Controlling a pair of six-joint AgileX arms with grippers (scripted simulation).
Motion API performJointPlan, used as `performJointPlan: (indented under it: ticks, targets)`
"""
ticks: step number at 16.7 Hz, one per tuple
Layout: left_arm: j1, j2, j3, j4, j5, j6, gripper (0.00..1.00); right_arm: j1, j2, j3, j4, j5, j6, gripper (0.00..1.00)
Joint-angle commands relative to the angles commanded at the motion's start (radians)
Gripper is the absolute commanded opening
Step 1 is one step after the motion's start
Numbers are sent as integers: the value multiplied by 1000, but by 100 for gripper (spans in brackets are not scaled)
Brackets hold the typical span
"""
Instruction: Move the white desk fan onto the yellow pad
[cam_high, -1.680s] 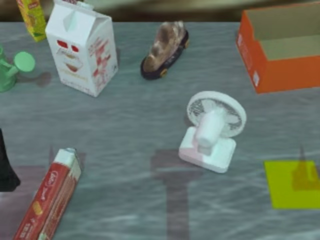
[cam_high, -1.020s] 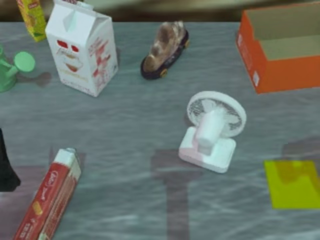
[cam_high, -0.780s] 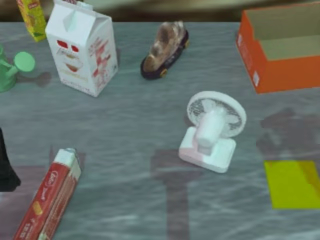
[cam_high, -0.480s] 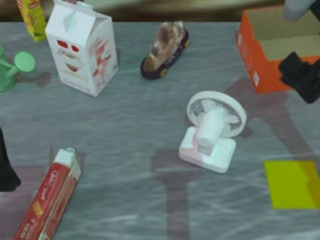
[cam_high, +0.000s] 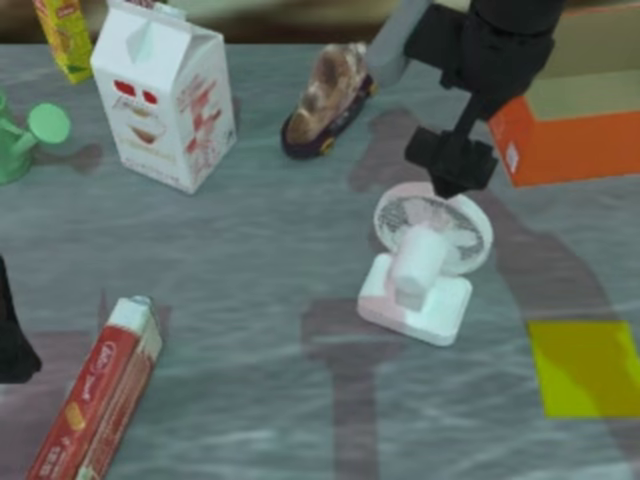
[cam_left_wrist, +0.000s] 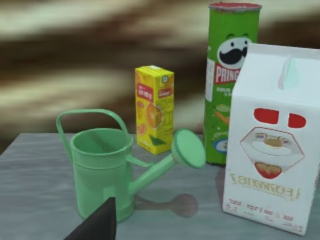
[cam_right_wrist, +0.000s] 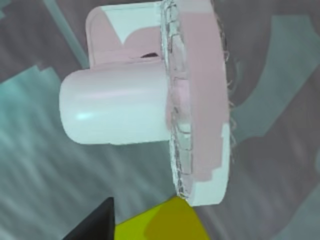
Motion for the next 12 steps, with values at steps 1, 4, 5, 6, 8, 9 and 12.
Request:
performJointPlan:
  ticks: [1, 4, 5, 6, 8, 9, 12]
  targets:
    - [0, 0, 0, 0, 0, 0, 100, 11, 50, 51, -36, 0, -13, 100]
    - [0, 0, 0, 0, 0, 0, 100, 32, 138, 141, -102, 1, -38, 100]
    - [0, 0, 0, 0, 0, 0, 100, 34, 147, 150, -108, 1, -40, 100]
    - [0, 0, 0, 0, 0, 0, 100, 34, 147, 150, -108, 1, -40, 100]
    - [0, 0, 0, 0, 0, 0, 100, 34, 147, 150, -108, 1, -40, 100]
    - [0, 0, 0, 0, 0, 0, 100, 29, 146, 147, -106, 1, -39, 100]
    - [0, 0, 0, 0, 0, 0, 100, 33, 138, 106, -69, 1, -42, 100]
